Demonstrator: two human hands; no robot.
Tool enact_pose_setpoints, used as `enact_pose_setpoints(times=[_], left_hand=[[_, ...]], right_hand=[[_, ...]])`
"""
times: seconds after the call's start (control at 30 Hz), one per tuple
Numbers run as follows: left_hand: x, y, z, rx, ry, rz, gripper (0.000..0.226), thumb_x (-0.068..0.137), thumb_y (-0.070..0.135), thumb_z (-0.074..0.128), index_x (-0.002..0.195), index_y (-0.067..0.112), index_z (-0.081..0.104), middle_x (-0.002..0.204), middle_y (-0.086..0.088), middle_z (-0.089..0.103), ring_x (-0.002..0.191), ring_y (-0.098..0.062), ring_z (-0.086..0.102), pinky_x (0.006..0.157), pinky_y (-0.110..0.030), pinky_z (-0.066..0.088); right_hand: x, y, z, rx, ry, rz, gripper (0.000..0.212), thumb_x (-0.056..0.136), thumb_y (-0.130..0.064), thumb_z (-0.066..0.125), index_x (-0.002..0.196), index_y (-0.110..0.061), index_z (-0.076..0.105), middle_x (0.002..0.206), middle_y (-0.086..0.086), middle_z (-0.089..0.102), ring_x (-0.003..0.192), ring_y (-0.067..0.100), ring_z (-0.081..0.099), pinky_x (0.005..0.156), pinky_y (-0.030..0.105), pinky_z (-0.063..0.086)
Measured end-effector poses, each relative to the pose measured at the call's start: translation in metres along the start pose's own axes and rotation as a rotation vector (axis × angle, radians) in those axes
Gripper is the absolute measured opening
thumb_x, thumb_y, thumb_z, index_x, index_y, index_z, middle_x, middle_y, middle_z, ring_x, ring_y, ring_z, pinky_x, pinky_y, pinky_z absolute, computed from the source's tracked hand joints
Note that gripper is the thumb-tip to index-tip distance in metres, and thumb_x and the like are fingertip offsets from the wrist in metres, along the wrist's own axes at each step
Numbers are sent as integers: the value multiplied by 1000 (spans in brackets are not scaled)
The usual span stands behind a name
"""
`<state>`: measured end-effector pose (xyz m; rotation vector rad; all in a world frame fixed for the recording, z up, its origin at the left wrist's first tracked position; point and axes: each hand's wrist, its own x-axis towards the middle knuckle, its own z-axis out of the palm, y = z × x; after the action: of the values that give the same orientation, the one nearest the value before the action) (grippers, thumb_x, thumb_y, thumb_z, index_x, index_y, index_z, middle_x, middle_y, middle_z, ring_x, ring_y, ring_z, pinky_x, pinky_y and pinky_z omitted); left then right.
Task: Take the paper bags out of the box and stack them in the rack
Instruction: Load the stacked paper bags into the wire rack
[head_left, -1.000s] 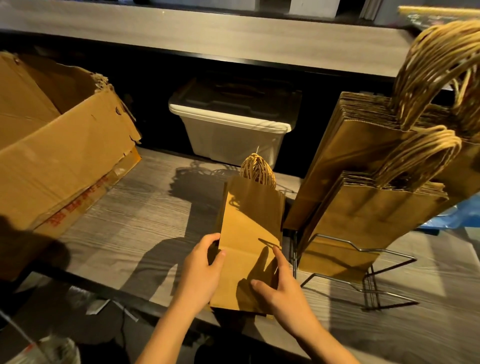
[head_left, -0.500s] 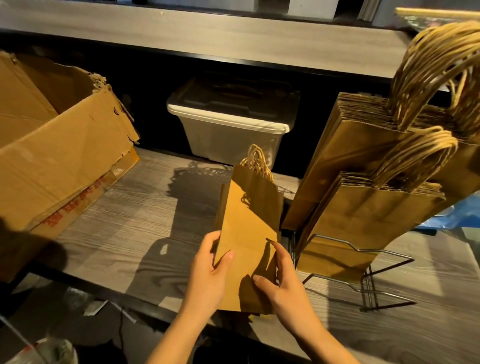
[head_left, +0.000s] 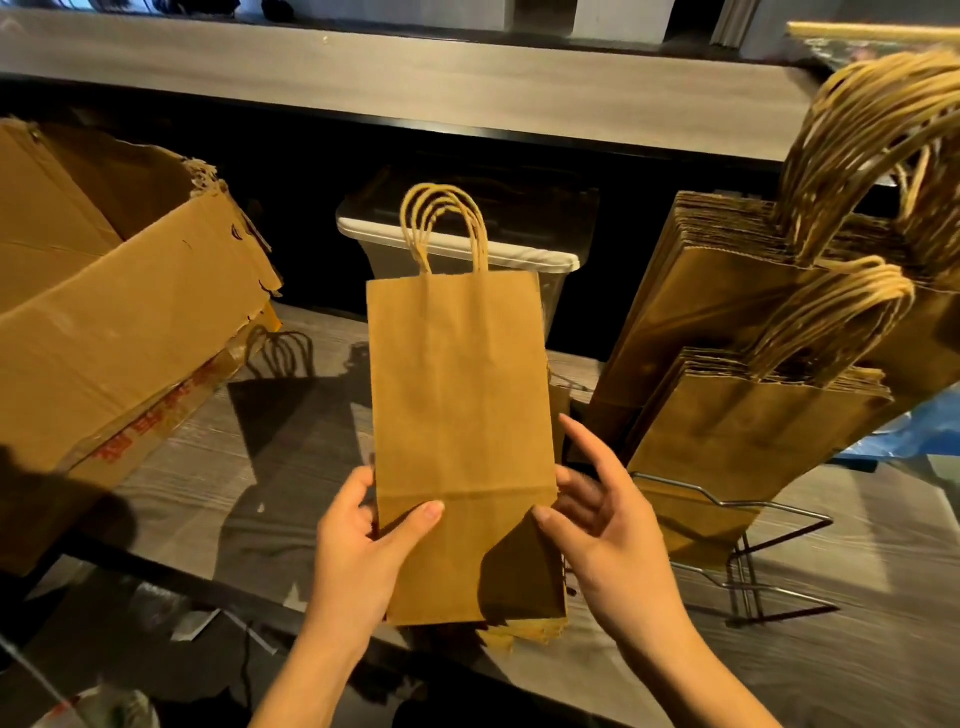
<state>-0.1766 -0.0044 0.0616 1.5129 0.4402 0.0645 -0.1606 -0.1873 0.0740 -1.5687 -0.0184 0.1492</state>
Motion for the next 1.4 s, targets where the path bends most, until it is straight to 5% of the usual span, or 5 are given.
enact_pose_setpoints(times=[0.2,0.6,1.0,1.23,1.4], left_hand=[[0,21,24,22,-72,173,23,87,14,60,102,31,57,93,20,69,88,3,64,71,-17,52],[-1,75,82,56,-333,417,32,85,32,50,115,40,46,106,30,61,101,11,56,79,-5,44],[-6,59,146,81,-566,406,64,85,30,55,135,55,23,140,20,42,131,1,38,111,-33,34],[-10,4,169,368,-511,270,75,90,25,59,147,35,11,150,15,23,135,3,24,115,-26,22],[-9,-5,172,470,-417,347,81,89,26,60,149,34,6,152,22,10,139,3,11,103,-6,11]], right_hand=[[-5,-19,-13,-53,107,-155,63,82,10,61,123,-37,53,110,-8,71,107,7,64,91,26,52],[2,-56,-68,-201,387,-407,43,69,-3,77,84,-42,71,82,-20,72,78,0,68,66,9,51],[15,-26,-110,-701,917,-600,58,70,13,73,122,2,50,123,16,46,113,-3,40,93,14,46],[12,25,-111,-590,793,-313,80,78,6,68,142,-16,25,142,13,40,132,26,42,107,47,39],[5,30,-105,-659,659,-254,99,84,-17,67,151,-20,-5,156,-1,19,143,8,20,115,26,23]])
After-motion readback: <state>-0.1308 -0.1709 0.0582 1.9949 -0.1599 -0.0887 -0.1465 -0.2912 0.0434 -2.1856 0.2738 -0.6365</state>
